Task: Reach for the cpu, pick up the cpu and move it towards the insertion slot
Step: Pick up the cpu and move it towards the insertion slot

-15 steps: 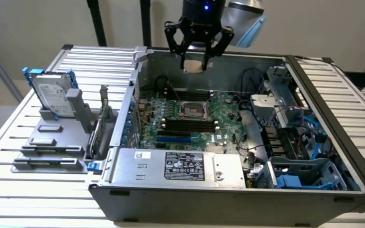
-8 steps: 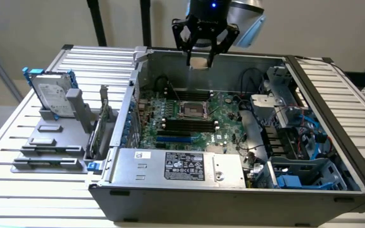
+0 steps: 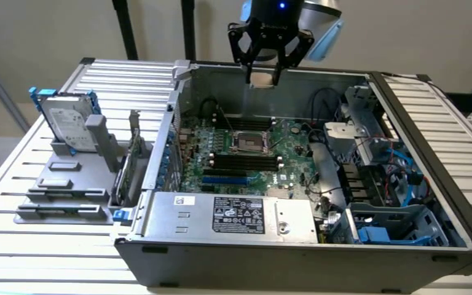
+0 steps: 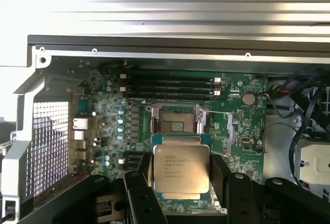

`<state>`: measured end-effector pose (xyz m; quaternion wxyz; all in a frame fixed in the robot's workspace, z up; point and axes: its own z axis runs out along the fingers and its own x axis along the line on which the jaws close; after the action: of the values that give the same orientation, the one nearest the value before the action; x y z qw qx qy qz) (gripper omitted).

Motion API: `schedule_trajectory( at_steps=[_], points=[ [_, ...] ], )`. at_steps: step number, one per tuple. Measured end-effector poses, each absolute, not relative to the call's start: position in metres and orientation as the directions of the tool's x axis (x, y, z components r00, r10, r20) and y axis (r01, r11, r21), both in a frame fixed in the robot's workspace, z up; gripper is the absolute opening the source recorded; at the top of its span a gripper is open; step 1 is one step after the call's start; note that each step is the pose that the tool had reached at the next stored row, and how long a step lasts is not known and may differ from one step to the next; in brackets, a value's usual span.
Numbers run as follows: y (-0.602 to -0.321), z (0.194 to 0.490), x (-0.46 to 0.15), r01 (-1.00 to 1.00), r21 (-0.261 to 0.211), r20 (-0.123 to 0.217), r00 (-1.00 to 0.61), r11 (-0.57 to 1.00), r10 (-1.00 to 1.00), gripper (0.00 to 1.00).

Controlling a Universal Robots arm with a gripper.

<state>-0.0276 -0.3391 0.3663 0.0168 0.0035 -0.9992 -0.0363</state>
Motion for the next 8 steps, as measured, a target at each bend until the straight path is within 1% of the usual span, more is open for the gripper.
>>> schedule_trajectory(
  at_steps=[8],
  points=[
    [-0.339,0.3659,-0.0273,0.009,0.072,0.03,-1.0,0.997,0.007,0.55]
  ],
)
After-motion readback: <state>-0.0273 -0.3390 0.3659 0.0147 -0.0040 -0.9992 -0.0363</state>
